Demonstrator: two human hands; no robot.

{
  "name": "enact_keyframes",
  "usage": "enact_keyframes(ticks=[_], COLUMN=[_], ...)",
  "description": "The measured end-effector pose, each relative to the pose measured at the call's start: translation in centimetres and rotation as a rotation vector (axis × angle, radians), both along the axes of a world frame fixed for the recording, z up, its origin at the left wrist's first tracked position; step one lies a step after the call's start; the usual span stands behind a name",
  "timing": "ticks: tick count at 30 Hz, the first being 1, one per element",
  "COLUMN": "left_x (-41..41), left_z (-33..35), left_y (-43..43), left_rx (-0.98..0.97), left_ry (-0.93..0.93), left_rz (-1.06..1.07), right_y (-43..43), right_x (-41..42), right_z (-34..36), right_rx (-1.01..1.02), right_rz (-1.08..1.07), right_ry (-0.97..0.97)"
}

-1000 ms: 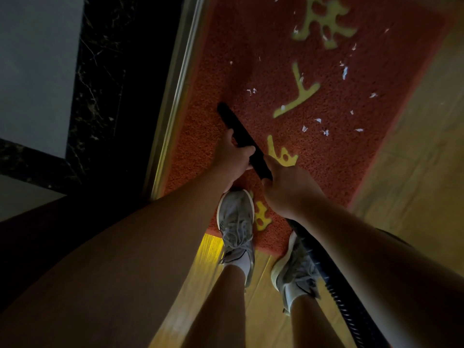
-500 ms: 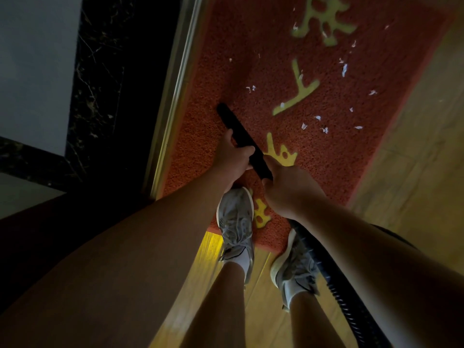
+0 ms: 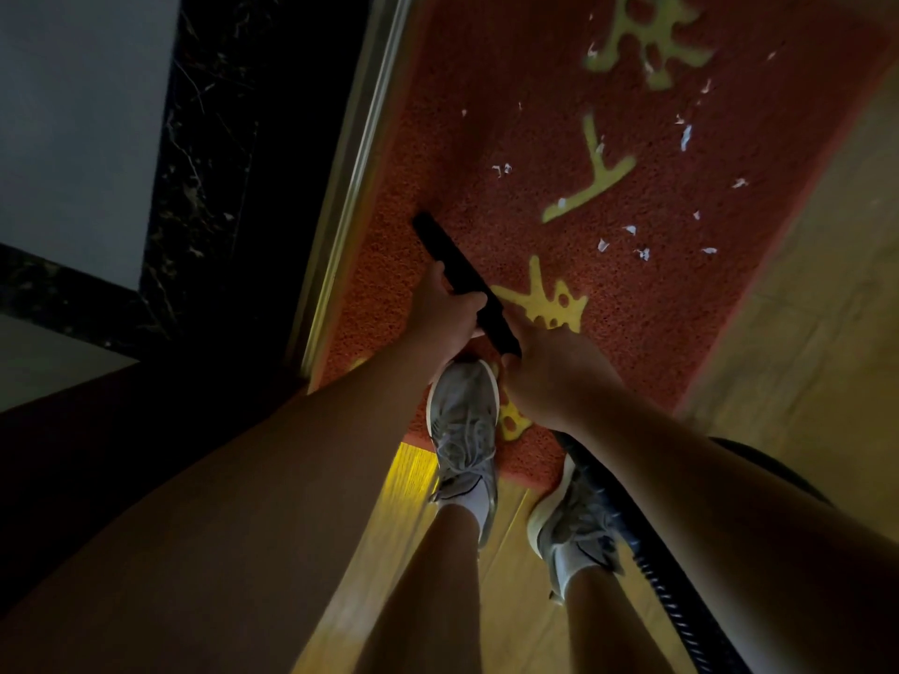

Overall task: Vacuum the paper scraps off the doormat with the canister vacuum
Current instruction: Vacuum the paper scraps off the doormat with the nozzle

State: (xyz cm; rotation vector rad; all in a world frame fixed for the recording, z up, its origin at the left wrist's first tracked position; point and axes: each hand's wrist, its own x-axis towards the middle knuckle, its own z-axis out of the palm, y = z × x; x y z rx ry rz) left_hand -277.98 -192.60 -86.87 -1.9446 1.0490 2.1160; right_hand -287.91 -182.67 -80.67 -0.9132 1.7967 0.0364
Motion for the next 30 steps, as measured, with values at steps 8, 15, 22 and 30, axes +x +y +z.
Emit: enact_keyframes(ticks=[8,15,22,30], left_x=[-0.6,-1.1,-1.2,0.1], left_z=[0.4,0.3,0.1,0.4], left_y=[1.3,1.2,0.1,0.4], left_rx=[0.000,-0.006,-0.009,-0.021], left_ry=[0.015,0.014,-0.010,-0.019], left_rz=[0.006,-0.005,0.021,0.026], right_y=[0.9,0.8,0.0,0.1], right_x=[-0.7,-1.2,-1.0,0.0], right_z=[0.7,1.1,0.6,0.4], right_rx=[0.024,0.038,0.011,-0.027], right_rz=[-0.020,-0.051,-0.024,0.038], right_ry=[-0.021,-0.011,0.020,0.007])
